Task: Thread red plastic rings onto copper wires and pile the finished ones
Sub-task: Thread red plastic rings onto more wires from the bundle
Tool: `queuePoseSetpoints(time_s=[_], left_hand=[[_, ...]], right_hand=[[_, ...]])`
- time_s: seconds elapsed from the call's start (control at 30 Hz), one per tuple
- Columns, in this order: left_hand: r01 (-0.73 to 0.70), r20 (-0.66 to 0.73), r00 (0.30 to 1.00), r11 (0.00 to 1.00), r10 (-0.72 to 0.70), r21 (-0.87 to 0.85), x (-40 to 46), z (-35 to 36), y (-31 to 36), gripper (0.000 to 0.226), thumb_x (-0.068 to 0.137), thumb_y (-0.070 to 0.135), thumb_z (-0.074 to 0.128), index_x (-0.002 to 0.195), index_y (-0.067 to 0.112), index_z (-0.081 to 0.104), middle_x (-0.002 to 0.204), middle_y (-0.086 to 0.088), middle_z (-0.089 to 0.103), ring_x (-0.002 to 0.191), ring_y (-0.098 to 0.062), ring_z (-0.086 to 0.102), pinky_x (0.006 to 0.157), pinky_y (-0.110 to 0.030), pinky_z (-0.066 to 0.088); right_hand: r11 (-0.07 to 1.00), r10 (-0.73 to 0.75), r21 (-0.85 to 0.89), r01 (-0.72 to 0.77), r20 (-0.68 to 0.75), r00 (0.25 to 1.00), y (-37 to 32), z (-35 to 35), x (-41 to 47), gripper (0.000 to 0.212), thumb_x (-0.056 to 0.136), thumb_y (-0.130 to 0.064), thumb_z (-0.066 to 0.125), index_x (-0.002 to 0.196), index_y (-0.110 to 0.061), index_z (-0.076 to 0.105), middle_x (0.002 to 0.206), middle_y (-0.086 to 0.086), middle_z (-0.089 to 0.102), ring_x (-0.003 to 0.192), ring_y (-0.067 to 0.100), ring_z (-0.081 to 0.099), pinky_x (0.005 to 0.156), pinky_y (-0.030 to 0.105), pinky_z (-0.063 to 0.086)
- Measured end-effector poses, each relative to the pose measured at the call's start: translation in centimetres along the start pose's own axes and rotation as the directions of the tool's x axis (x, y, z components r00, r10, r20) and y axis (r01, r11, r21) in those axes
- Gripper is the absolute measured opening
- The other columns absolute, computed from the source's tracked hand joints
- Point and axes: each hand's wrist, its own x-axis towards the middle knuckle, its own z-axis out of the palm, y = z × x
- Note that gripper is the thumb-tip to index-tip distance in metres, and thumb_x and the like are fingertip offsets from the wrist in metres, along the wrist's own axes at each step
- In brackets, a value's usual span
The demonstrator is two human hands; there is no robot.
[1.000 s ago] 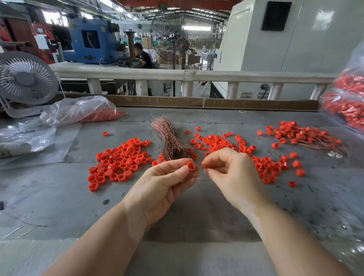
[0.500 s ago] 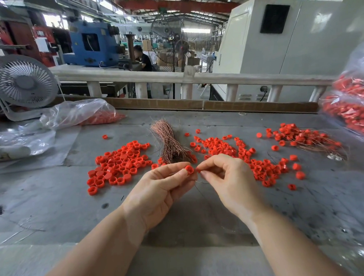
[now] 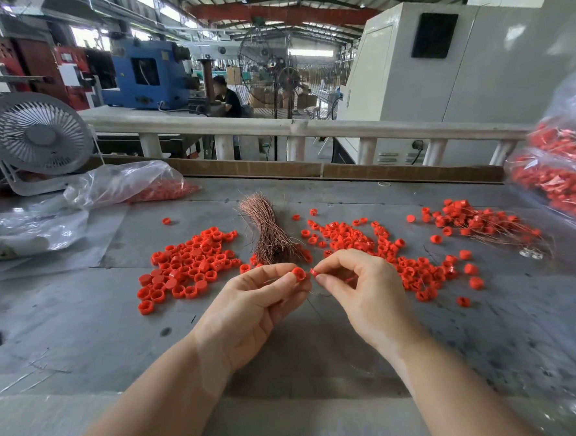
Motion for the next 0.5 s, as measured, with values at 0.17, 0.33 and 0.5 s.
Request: queuePoseSetpoints(time_s=[0.17,0.33,0.5], left_hand=[[0.001,0.005,1.0,1.0,-0.001,0.006,-0.04,0.02,0.0,0.022,0.064,0.002,0.063,0.085,-0.004,0.064,0.076,-0.016,0.07,0.068,-0.015,0.07,0.057,-0.02,0.056],[0.0,0.002,1.0,1.0,0.0,0.008,-0.14,0.05,0.0,0.02,0.064,0.002,0.062,0.083,-0.004,0.063,0.075,-0.016,0.07,0.067,-0.015,0.07,0.057,-0.02,0.056],[0.002,0.006,1.0,1.0,-0.002,0.014,-0.09,0.02,0.07,0.018,0.063,0.002,0.063,0.08,-0.004,0.064,0.075,-0.016,0.07,0.067,-0.015,0.07,0.057,-0.02,0.056]], right_hand=[[1.0,0.007,0.006,-0.007,0.001,1.0,-0.13,-0.07,-0.02,0.014,0.079,-0.004,0.07,0.074,-0.017,0.07,0.07,-0.008,0.065,0.067,0.006,0.058,0.066,0.019,0.048],[1.0,0.006,0.011,-0.007,0.008,1.0,-0.25,-0.15,-0.08,0.013,0.08,-0.004,0.069,0.075,-0.016,0.071,0.068,-0.011,0.064,0.067,0.004,0.058,0.065,0.016,0.048],[1.0,-0.008,0.018,0.007,0.005,1.0,-0.38,-0.17,-0.06,0.012,0.08,-0.004,0.07,0.076,-0.015,0.07,0.069,-0.01,0.065,0.068,0.004,0.058,0.065,0.016,0.048]])
